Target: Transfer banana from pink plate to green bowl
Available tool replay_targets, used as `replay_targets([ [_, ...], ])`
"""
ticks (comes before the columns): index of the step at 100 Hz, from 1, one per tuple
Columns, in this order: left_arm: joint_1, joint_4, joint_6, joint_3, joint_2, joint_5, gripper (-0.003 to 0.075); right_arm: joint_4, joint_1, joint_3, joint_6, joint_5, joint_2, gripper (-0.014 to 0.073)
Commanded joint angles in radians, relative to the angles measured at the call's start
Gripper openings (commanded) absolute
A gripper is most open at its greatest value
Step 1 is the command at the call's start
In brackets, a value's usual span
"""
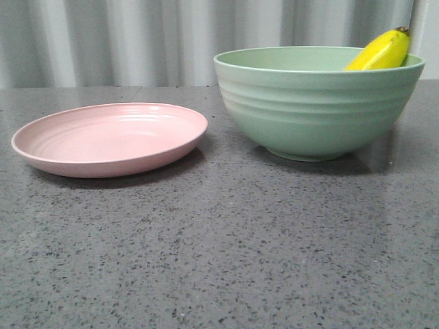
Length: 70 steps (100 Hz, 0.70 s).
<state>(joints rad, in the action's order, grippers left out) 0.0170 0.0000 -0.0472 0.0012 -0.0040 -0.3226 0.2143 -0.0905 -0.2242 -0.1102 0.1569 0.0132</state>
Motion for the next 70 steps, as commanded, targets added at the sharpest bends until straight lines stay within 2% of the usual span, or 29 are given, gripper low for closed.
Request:
replay_targets([
  [1,-0.002,-0.006,-0.01,0.025,-0.032,0.038,-0.0019,-0.112,0.086,0.064,0.012,-0.265,0.008,-0.0079],
  [13,-0.002,-0.006,-0.01,0.025,-0.032,0.038,-0.0019,-0.154,0.157,0.143,0.012,-0.279,0.008,-0.0079],
  [30,-0.002,-0.006,-0.01,0.025,-0.032,0.038,-0.0019,-0.196,0.19,0.265,0.012,-0.267,0.008,-0.0079],
  [36,-0.002,-0.006,-0.01,0.025,-0.032,0.038,-0.0019,-0.207,0.208,0.26,0.038,-0.111,0.01,-0.0079],
  [42,-0.002,-0.006,-0.01,0.025,-0.032,0.038,-0.0019,-0.214,0.222,0.263,0.038,-0.045,0.014,-0.0079],
  [61,-0.002,-0.006,-0.01,0.025,-0.032,0.038,-0.0019,-0.195,0.245,0.263,0.033,0.134,0.014,-0.008],
  [70,-0.002,-0.006,-0.01,0.025,-0.032,0.038,-0.0018,-0.19,0.245,0.263,0.035,0.132,0.016,-0.0079],
])
